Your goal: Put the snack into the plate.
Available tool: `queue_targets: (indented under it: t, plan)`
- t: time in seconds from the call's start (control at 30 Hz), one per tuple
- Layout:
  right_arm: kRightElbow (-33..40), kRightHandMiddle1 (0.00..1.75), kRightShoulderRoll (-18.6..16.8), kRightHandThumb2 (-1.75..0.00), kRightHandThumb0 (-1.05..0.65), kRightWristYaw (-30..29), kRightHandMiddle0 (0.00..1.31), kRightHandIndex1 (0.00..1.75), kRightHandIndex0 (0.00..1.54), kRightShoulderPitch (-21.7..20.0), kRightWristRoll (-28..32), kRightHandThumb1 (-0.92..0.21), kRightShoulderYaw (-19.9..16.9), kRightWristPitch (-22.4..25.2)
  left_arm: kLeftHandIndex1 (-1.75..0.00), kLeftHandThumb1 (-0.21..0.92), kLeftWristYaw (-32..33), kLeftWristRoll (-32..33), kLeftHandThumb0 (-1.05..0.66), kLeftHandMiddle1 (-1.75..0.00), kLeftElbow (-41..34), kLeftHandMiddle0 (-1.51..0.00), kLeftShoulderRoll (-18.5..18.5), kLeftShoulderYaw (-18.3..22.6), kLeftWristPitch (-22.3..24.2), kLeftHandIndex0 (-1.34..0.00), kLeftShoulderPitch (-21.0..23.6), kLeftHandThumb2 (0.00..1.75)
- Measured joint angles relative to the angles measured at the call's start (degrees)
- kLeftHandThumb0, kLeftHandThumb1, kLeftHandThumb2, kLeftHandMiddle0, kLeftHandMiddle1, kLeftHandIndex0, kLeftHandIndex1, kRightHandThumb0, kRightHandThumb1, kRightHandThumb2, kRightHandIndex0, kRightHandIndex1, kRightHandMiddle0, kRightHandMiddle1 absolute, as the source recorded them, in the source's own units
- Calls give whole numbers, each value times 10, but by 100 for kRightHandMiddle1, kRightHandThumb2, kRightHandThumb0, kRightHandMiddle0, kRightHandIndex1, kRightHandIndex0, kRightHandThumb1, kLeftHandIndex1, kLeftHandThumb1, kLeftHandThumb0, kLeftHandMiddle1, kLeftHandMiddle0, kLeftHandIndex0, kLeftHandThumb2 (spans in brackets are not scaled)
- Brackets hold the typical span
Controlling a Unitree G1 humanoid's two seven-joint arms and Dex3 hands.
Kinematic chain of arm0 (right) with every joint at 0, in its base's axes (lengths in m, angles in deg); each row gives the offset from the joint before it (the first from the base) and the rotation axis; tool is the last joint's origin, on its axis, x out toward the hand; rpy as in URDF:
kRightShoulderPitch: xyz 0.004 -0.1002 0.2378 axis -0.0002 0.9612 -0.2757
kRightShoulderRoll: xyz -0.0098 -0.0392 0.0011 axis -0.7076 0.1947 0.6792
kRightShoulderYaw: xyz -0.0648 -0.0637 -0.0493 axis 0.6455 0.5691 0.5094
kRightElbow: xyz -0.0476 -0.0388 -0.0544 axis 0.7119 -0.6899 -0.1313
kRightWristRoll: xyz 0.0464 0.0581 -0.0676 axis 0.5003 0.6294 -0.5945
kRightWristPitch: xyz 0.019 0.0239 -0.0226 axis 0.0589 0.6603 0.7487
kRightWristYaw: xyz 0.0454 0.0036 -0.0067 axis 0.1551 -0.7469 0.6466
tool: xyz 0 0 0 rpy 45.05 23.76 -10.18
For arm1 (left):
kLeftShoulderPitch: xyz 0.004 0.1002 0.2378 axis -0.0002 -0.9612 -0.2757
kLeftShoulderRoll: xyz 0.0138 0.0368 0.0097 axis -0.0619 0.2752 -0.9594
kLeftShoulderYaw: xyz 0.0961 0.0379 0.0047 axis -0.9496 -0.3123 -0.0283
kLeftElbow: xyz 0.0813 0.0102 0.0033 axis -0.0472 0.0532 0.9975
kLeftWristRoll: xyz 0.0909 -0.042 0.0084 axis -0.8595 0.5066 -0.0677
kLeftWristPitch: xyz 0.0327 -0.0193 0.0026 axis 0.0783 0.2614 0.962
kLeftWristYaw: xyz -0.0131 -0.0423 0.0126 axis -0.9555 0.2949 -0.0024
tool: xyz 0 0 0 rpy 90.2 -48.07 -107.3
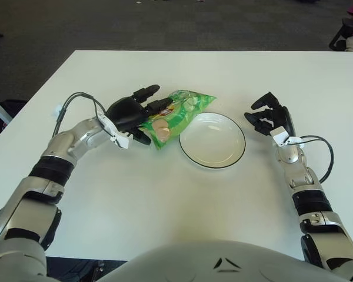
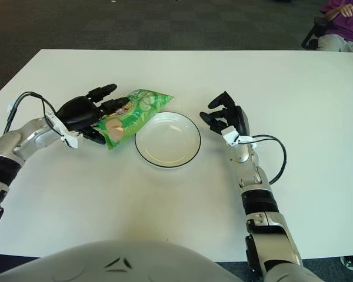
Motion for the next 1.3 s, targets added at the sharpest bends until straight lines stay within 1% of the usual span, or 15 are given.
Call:
queue_targets:
  t: [0.37, 0.7, 0.8, 0.87, 0.9, 0.93, 0.97, 1.0, 1.03, 1.07, 1.1, 1.13, 1.2, 1.23, 1.3]
  plan:
    - [2, 160, 1, -40, -35, 0, 32, 44, 99, 2, 0, -92, 0, 0, 0, 85, 52, -24, -83, 0, 44, 0, 6, -23, 20, -14, 33, 0]
    - [9, 161, 1, -40, -35, 1, 32, 44, 98, 5, 0, -92, 0, 0, 0, 81, 157, -58, -79, -1, 93, -4, 48, -52, 68, -14, 53, 0]
    - [10, 161, 1, -40, -35, 1, 32, 44, 98, 6, 0, -92, 0, 0, -2, 80, 177, -67, -77, -3, 113, -11, 57, -65, 77, -18, 58, 0]
    - [11, 161, 1, -40, -35, 1, 32, 43, 99, 8, 0, -92, 0, 1, -5, 80, 190, -69, -73, -3, 127, -29, 63, -72, 83, -29, 62, 0]
    - [11, 161, 1, -40, -35, 2, 32, 43, 99, 8, 0, -92, 0, 1, -5, 79, 196, -69, -72, -3, 133, -31, 66, -74, 85, -31, 64, 0]
    - [12, 161, 1, -40, -35, 2, 32, 43, 99, 9, 0, -92, 0, 1, -9, 79, 201, -68, -64, -7, 138, -43, 68, -75, 87, -40, 65, 0]
    - [12, 161, 1, -40, -35, 2, 32, 43, 99, 9, 0, -92, 0, 1, -11, 78, 211, -68, -59, -9, 144, -51, 72, -76, 90, -45, 67, 0]
    - [12, 161, 1, -40, -35, 2, 32, 43, 99, 10, 0, -92, 0, 1, -16, 78, 219, -68, -53, -14, 149, -56, 75, -77, 93, -50, 68, 0]
    - [12, 161, 1, -40, -35, 2, 32, 43, 99, 10, 0, -92, 0, 2, -27, 81, 233, -67, -35, -35, 160, -59, 83, -77, 97, -52, 72, 1]
    - [12, 161, 2, -40, -35, 2, 32, 43, 99, 10, 0, -92, 0, 2, -48, 85, 248, -66, -9, -67, 172, -62, 91, -77, 104, -53, 75, 3]
    - [12, 161, 2, -40, -35, 2, 32, 43, 99, 11, 0, -92, 0, 2, -63, 88, 265, -65, 7, -88, 186, -63, 102, -78, 111, -53, 79, 5]
    - [12, 161, 2, -40, -35, 2, 32, 43, 99, 11, 0, -92, 0, 2, -77, 89, 280, -63, 5, -104, 199, -65, 112, -78, 119, -56, 83, 6]
    - [12, 161, 2, -40, -35, 2, 32, 43, 99, 11, 0, -92, 0, 2, -89, 90, 306, -60, 2, -118, 225, -66, 132, -79, 131, -60, 90, 7]
    - [12, 161, 2, -40, -35, 2, 32, 43, 99, 11, 0, -92, 0, 2, -91, 91, 318, -58, 1, -126, 240, -64, 141, -81, 135, -63, 94, 8]
    - [12, 161, 2, -40, -35, 3, 32, 43, 99, 11, 0, -92, 1, 2, -93, 91, 338, -56, 0, -134, 263, -63, 156, -84, 142, -65, 100, 9]
